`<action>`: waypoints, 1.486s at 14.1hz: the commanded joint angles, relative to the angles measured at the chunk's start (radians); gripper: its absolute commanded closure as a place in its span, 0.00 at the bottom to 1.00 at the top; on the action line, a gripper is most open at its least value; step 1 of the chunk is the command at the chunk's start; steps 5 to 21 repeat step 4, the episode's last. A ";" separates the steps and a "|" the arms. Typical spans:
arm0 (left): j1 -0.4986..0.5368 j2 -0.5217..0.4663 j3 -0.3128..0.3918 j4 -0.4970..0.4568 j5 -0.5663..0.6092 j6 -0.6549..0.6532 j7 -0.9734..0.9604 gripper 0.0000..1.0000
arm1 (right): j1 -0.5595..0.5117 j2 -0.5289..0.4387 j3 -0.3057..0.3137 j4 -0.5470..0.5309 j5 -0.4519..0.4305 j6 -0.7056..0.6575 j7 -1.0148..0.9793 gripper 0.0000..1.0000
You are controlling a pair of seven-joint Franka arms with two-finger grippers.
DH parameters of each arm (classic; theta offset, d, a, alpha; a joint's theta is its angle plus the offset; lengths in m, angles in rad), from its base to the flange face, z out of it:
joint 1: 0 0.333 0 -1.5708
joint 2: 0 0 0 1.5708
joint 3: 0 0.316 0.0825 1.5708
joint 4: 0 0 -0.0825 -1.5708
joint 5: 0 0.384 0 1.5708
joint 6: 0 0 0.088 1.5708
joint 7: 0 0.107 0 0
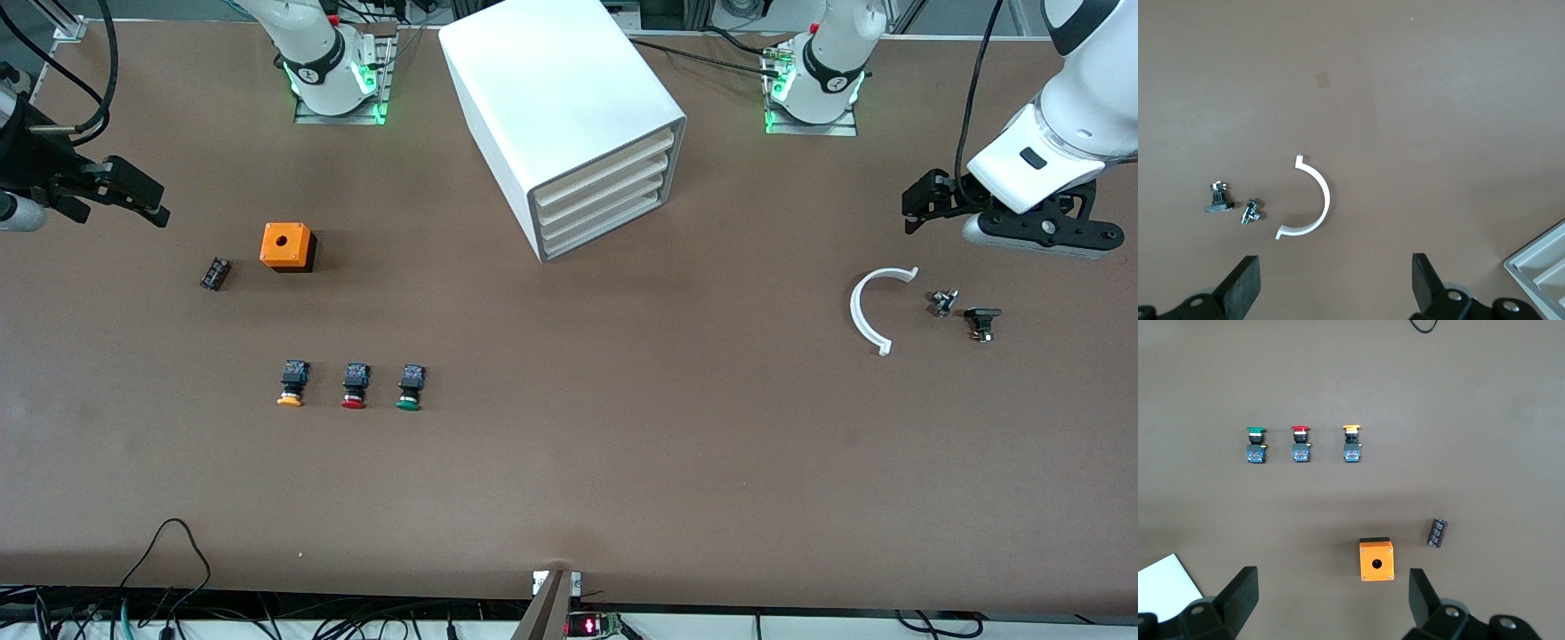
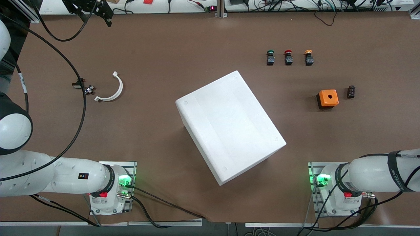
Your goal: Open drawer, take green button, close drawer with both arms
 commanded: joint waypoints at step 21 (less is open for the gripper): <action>-0.006 0.005 0.003 0.027 0.016 -0.041 0.018 0.00 | -0.004 0.011 0.008 0.031 -0.009 -0.025 -0.012 0.00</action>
